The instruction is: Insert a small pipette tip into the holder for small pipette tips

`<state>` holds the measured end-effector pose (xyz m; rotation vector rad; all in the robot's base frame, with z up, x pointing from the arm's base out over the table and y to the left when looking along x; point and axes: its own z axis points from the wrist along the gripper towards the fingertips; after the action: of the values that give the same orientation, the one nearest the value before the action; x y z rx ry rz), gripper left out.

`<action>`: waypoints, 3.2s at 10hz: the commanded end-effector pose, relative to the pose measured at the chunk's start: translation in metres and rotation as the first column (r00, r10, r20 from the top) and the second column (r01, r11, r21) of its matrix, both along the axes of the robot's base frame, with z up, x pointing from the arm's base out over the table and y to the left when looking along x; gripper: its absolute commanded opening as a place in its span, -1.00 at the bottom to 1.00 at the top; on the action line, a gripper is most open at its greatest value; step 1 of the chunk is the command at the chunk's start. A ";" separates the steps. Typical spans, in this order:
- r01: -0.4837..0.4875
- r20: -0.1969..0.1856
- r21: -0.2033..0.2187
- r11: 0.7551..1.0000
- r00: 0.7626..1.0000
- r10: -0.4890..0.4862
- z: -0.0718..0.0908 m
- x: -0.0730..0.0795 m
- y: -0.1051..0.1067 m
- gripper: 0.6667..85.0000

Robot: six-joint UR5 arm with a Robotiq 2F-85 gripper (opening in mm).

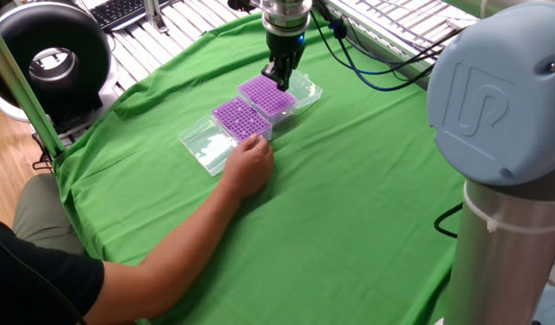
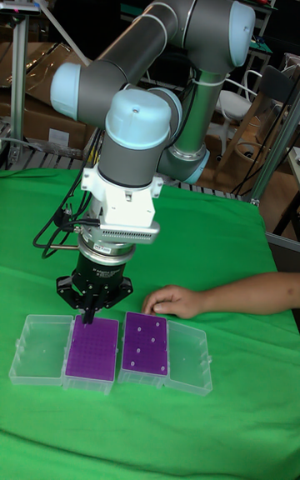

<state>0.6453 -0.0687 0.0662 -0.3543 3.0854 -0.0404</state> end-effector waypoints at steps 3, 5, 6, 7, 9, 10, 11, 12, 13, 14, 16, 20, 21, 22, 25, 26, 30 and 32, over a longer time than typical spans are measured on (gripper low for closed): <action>0.003 0.015 0.018 1.000 1.000 -0.003 -0.003 0.003 0.002 -0.99; 0.001 0.016 0.018 1.000 1.000 -0.001 -0.004 0.004 0.002 -0.99; 0.001 0.018 0.018 1.000 1.000 -0.001 -0.005 0.004 0.002 -0.99; 0.001 0.019 0.019 1.000 1.000 -0.001 -0.005 0.004 0.002 -0.99; -0.022 0.017 0.010 1.000 1.000 0.022 -0.007 0.005 0.000 -0.98; -0.055 0.007 0.012 0.998 0.998 0.055 -0.008 0.002 0.000 -0.74; -0.075 0.004 0.008 0.997 0.997 0.075 -0.008 0.001 -0.002 -0.60; -0.081 0.001 0.011 0.997 0.997 0.081 -0.008 -0.001 -0.002 -0.46; -0.086 -0.001 0.011 0.996 0.996 0.086 -0.008 -0.001 -0.002 -0.41; -0.087 -0.001 0.011 0.996 0.996 0.087 -0.009 -0.002 -0.003 -0.38; -0.079 -0.002 0.012 0.997 0.997 0.079 -0.009 -0.002 -0.003 -0.38; -0.008 -0.019 0.038 0.999 1.000 0.009 -0.008 -0.007 0.015 -0.33; 0.019 -0.024 0.037 0.999 1.000 -0.018 -0.006 -0.008 0.022 -0.33; 0.058 -0.036 0.035 0.998 0.998 -0.057 -0.003 -0.010 0.033 -0.33; 0.167 -0.070 0.041 0.985 0.984 -0.164 0.003 -0.016 0.067 -0.35; 0.203 -0.078 0.043 0.978 0.977 -0.200 0.004 -0.018 0.079 -0.36; 0.285 -0.088 0.059 0.957 0.956 -0.279 0.004 -0.019 0.113 -0.38; 0.276 -0.086 0.033 0.960 0.958 -0.273 0.005 -0.018 0.111 -0.38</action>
<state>0.6268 0.0311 0.0687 0.0350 3.1788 0.0400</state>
